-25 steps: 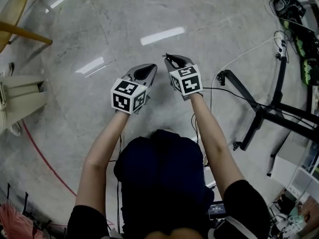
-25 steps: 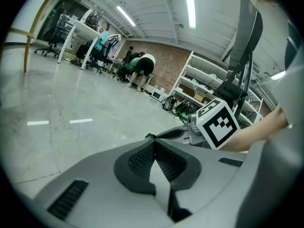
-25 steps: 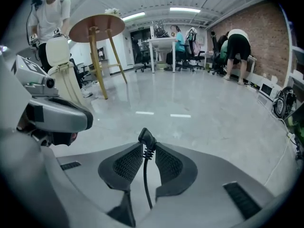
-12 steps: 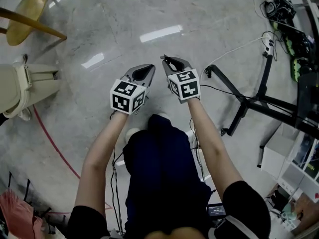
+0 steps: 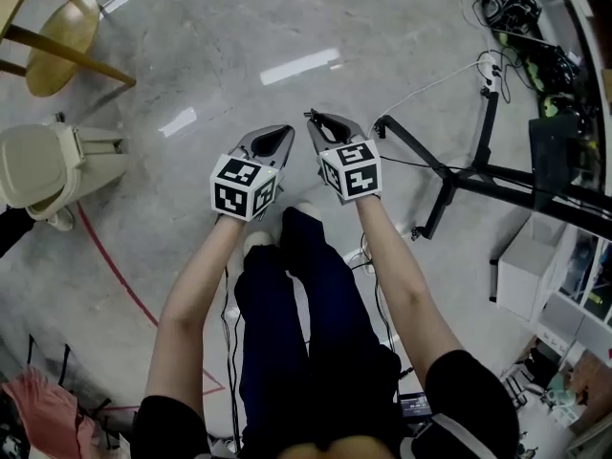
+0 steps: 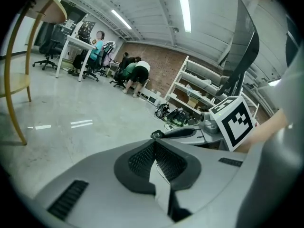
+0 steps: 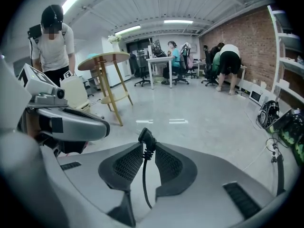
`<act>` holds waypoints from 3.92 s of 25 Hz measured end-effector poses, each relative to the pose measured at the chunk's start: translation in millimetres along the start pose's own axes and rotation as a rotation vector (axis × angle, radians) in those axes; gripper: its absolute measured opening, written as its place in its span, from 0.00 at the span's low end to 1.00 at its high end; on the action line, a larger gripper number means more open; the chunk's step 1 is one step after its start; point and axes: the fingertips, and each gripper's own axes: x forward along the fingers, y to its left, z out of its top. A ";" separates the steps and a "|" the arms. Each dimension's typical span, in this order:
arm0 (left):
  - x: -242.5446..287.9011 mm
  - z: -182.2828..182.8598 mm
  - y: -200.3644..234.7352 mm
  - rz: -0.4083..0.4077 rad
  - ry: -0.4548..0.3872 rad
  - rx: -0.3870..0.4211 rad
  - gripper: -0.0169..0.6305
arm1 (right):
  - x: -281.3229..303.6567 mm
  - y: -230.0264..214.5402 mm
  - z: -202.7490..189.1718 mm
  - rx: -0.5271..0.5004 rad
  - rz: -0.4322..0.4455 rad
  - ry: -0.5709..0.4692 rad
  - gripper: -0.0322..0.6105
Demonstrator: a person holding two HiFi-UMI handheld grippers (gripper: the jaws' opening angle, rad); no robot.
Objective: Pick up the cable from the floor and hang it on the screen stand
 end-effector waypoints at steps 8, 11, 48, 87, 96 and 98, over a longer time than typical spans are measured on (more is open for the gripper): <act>-44.1 32.9 -62.1 -0.044 0.054 0.092 0.04 | -80.6 21.0 24.2 0.033 -0.028 0.003 0.20; -58.1 44.7 -85.2 -0.066 0.067 0.100 0.04 | -112.8 27.0 29.8 0.064 -0.034 -0.002 0.20; -168.4 169.8 -323.2 -0.296 0.089 0.237 0.04 | -403.8 69.2 133.3 0.287 -0.244 -0.281 0.20; -90.6 164.3 -613.2 -0.591 0.135 0.341 0.04 | -677.1 -67.5 33.2 0.440 -0.532 -0.504 0.20; -62.2 176.8 -649.8 -0.530 0.105 0.349 0.04 | -702.9 -103.3 34.9 0.404 -0.496 -0.533 0.20; -57.1 184.1 -657.6 -0.512 0.085 0.353 0.04 | -710.5 -109.9 40.2 0.393 -0.486 -0.547 0.20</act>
